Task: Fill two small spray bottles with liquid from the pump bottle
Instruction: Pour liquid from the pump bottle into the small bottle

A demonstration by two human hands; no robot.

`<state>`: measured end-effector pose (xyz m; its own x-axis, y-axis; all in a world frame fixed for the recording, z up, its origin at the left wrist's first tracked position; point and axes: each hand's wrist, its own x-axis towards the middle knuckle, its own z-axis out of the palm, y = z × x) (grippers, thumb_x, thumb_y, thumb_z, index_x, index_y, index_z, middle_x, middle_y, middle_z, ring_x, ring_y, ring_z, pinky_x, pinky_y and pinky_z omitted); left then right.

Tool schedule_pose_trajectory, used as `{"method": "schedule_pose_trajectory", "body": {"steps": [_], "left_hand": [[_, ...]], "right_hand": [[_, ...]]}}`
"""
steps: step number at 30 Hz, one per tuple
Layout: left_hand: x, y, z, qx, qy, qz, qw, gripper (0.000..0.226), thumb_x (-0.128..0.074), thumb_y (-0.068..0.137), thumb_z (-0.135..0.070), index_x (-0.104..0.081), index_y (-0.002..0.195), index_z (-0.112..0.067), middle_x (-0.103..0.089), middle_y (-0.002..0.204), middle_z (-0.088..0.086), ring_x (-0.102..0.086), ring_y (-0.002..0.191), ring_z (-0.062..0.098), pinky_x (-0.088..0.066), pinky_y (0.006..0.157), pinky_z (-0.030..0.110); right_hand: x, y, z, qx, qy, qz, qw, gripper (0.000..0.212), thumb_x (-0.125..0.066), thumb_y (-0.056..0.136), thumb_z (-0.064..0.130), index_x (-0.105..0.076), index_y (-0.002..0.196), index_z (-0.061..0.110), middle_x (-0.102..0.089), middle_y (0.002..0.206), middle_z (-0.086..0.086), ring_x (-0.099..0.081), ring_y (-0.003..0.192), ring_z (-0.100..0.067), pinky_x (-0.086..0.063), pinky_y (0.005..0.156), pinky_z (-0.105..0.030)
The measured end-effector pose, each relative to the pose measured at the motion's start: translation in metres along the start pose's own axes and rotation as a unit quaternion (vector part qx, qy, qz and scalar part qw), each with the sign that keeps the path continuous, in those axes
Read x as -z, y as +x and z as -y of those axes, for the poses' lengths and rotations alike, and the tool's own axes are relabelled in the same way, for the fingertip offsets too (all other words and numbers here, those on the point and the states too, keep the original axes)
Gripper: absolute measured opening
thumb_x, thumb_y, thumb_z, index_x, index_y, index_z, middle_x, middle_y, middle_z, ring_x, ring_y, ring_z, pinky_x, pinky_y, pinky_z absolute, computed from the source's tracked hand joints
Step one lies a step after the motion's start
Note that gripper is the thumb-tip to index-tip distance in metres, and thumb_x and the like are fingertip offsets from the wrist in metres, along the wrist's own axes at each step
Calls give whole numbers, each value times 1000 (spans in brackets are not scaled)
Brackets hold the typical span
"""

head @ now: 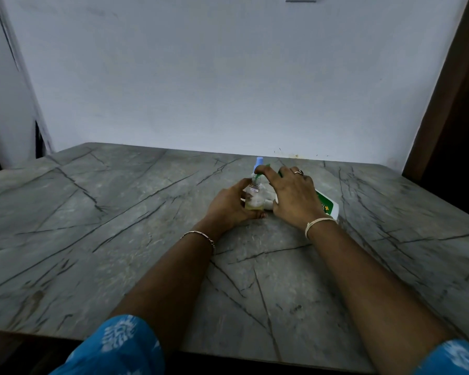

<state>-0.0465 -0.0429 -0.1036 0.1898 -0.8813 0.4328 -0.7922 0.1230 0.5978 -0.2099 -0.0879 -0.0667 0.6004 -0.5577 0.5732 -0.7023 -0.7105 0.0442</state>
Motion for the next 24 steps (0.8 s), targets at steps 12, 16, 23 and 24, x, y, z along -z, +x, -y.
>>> {"method": "schedule_pose_trajectory", "body": {"steps": [12, 16, 23, 24], "left_hand": [[-2, -1, -3, -11, 27, -19, 999, 84, -83, 58, -53, -45, 130, -32, -69, 106, -5, -59, 79, 5, -45, 70, 17], [-2, 0, -3, -17, 34, -21, 999, 83, -83, 59, -51, -45, 130, -31, -69, 106, -7, -53, 70, -2, -35, 59, 4], [-1, 0, -2, -16, 32, -25, 999, 81, -83, 59, -50, -47, 129, -31, -69, 103, -8, -52, 68, -5, -35, 58, 4], [-2, 0, -2, -16, 34, -27, 999, 81, -83, 59, -50, -46, 129, -31, -69, 103, -7, -54, 70, -2, -37, 60, 7]], "right_hand": [[4, -2, -1, 2, -13, 11, 1000, 78, -66, 79, 21, -24, 143, 37, -55, 112, -10, -50, 112, -32, -41, 92, -46], [2, 0, 2, -5, -19, 7, 1000, 77, -69, 77, 24, -28, 141, 32, -54, 117, -11, -49, 115, -32, -40, 94, -46], [-1, -1, 0, 2, -11, -8, 1000, 78, -69, 77, 25, -26, 142, 36, -56, 112, -11, -50, 112, -32, -41, 92, -46], [-1, -2, -1, 4, -11, -8, 1000, 79, -69, 78, 25, -25, 143, 37, -56, 111, -11, -50, 111, -32, -42, 91, -46]]}}
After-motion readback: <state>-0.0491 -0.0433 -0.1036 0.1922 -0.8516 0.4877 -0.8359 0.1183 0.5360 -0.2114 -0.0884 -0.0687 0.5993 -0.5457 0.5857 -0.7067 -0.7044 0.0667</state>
